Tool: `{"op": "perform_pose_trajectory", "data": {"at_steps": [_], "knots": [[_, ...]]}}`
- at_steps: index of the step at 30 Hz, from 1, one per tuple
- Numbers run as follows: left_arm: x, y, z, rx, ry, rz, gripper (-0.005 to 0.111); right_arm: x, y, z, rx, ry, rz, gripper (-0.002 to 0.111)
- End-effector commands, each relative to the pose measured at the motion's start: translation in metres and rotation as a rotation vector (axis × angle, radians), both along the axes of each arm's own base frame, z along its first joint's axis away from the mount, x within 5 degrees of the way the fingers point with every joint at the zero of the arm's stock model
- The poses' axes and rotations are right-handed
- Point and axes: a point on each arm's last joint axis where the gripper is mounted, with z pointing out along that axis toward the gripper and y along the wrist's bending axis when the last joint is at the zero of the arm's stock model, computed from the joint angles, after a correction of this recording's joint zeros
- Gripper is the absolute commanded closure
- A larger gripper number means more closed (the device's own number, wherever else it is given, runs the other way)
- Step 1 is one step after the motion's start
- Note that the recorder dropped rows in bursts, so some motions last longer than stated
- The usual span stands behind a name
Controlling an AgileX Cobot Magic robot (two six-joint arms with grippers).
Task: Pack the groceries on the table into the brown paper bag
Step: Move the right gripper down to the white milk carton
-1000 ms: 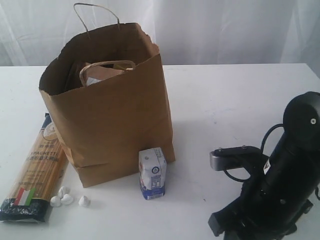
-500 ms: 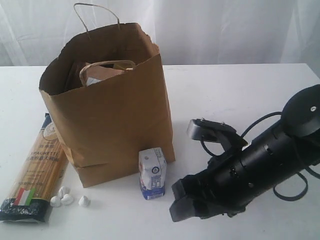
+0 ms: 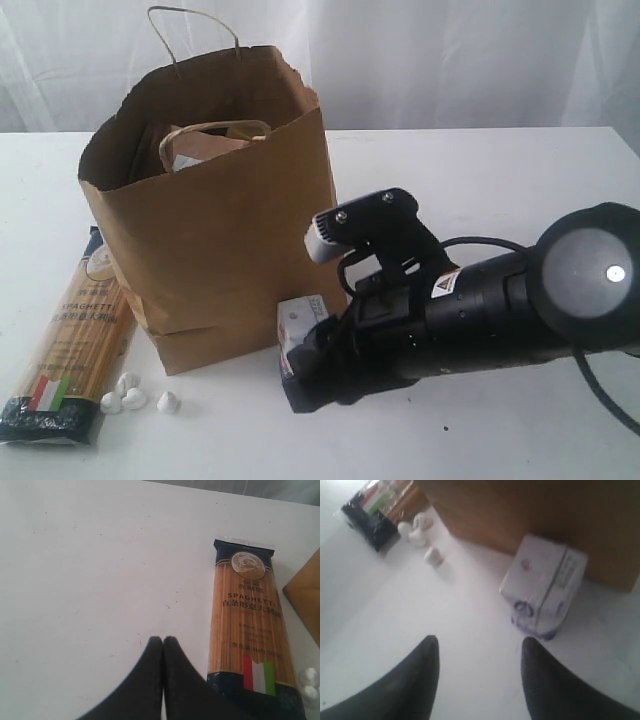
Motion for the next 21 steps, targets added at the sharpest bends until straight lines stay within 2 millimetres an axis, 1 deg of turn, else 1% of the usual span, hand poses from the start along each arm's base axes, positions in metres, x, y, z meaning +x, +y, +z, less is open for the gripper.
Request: {"op": "perform_pose_trajectory", "data": {"at_steps": [1, 4, 6, 11, 12, 17, 21], "knots": [[0.000, 0.000, -0.001, 0.001, -0.002, 0.002, 0.107, 0.007, 0.001, 0.003, 0.015, -0.106, -0.044, 0.062], [0.000, 0.000, -0.001, 0.001, -0.002, 0.002, 0.107, 0.010, 0.002, 0.000, 0.009, -0.110, -0.054, 0.062], [0.000, 0.000, -0.001, 0.001, -0.002, 0.002, 0.107, 0.011, 0.003, 0.000, 0.011, -0.116, -0.060, 0.059], [0.000, 0.000, -0.001, 0.001, -0.002, 0.002, 0.107, 0.014, 0.003, 0.002, 0.030, -0.133, -0.087, 0.039], [0.000, 0.000, -0.001, 0.001, -0.002, 0.002, 0.107, 0.014, 0.003, 0.002, 0.030, -0.138, -0.089, 0.037], [0.000, 0.000, -0.001, 0.001, -0.002, 0.002, 0.107, 0.020, 0.005, 0.000, 0.025, -0.168, -0.102, 0.036], [0.000, 0.000, -0.001, 0.001, -0.002, 0.002, 0.107, 0.033, 0.017, -0.011, -0.033, -0.191, -0.059, 0.036]]}}
